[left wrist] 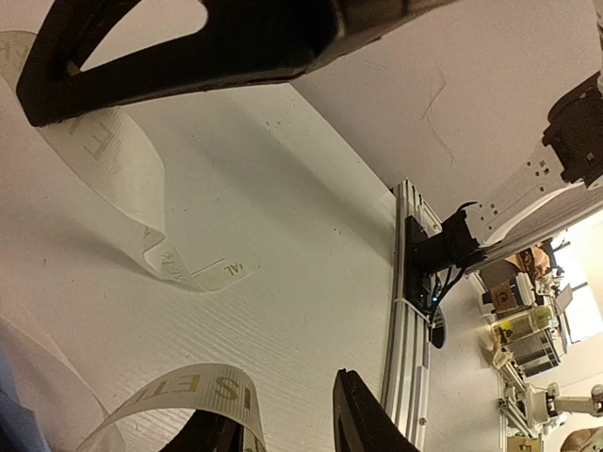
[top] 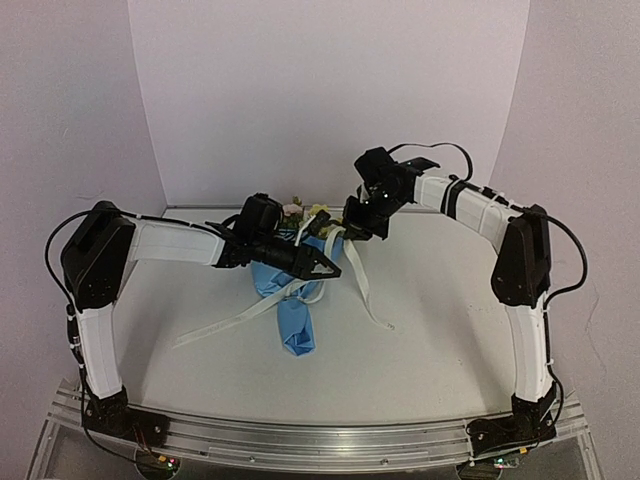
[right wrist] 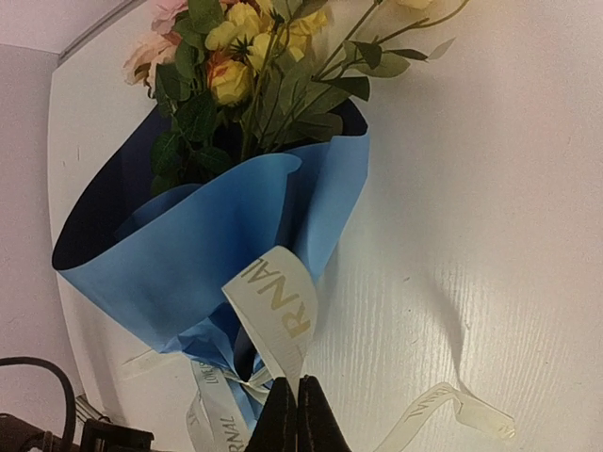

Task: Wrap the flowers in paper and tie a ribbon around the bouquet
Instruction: Cross the half-tied ribbon over the folded bouquet.

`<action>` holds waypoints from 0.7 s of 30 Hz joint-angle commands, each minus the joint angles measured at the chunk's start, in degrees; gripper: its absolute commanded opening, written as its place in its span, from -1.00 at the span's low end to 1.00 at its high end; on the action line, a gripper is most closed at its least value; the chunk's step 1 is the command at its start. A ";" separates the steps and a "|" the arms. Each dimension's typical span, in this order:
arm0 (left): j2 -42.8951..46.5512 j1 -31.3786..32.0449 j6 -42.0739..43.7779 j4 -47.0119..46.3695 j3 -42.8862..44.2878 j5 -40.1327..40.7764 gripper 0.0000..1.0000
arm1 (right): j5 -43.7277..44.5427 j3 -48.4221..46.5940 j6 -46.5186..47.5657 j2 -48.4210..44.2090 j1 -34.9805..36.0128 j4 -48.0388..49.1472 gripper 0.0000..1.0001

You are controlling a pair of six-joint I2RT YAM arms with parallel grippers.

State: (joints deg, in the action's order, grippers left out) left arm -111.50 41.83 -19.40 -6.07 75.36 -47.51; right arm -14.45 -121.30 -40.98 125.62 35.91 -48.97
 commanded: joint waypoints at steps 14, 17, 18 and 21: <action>-6.84 1.76 0.32 0.13 9.27 -0.52 0.30 | -0.39 -1.32 3.63 -0.78 -1.10 -0.28 -1.00; -4.93 1.60 0.22 -1.40 7.48 0.67 0.38 | -1.02 -0.74 3.81 -1.13 -0.99 -0.25 -1.00; -4.20 1.29 -0.47 -2.59 6.84 0.39 0.42 | -1.22 -0.30 3.81 -1.37 -0.97 -0.18 -1.00; -2.63 0.35 -2.60 -5.99 4.35 -0.51 0.57 | -1.45 1.23 3.81 -2.34 -0.94 -0.17 -1.00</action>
State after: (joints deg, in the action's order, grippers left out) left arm -119.59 43.39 -19.97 -6.26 81.82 -47.85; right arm -15.17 -121.67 -38.10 125.62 34.70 -49.03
